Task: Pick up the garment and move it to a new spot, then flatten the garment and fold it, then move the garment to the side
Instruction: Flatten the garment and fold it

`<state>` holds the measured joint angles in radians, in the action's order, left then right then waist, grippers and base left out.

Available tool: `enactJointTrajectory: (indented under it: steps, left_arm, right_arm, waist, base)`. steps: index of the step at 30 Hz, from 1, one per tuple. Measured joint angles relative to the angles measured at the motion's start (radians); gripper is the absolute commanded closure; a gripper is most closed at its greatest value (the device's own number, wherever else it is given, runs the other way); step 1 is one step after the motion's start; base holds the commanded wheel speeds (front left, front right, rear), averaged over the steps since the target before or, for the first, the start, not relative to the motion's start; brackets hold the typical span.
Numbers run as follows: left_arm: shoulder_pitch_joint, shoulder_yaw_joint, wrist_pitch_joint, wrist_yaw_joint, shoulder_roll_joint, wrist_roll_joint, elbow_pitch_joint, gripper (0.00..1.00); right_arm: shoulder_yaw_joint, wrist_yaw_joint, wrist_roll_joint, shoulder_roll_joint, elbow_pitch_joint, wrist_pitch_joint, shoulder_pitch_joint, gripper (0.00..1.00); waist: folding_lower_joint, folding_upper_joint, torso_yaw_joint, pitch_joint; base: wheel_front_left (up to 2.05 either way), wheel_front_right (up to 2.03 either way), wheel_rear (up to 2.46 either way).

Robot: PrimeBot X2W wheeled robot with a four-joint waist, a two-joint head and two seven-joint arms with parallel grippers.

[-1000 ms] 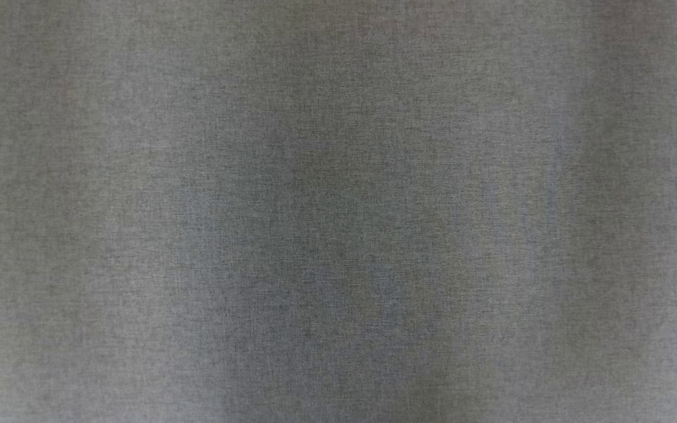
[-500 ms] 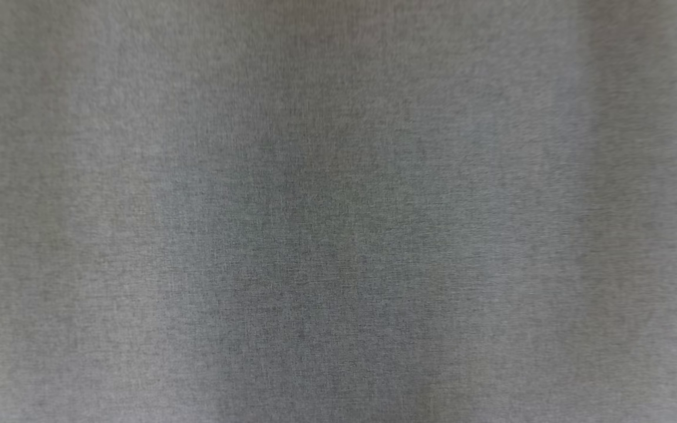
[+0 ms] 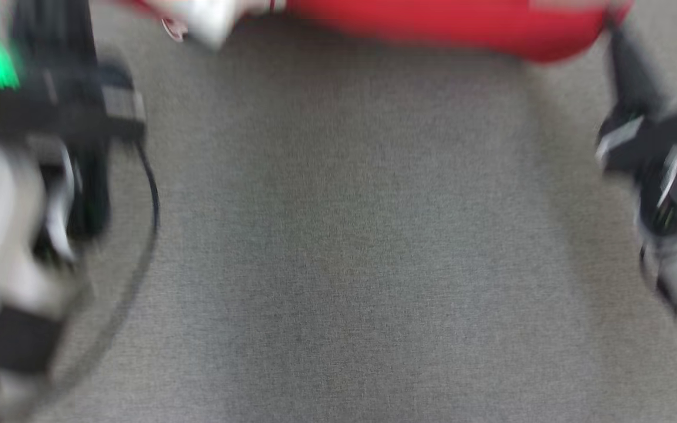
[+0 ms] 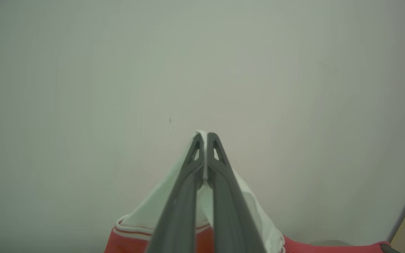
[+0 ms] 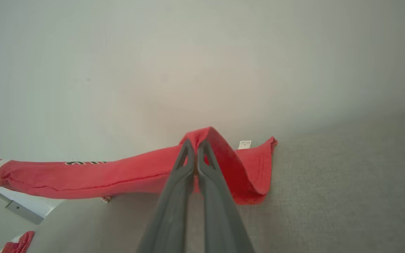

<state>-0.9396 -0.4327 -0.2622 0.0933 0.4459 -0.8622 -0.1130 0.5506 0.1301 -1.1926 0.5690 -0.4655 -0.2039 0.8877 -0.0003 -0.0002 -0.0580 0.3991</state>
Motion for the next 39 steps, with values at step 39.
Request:
enactJointTrajectory:
  steps: [39]
  left_arm:
    - [1.207,0.189,0.031,-0.04,-0.316,0.091,0.118,1.0]
  right_arm:
    - [-0.194,0.0,0.314,-0.022,0.028,-0.028,-0.873,1.0]
  waist:
    - [0.0001,0.0001,0.027,-0.299]
  base:
    - [0.0,0.0,0.0]
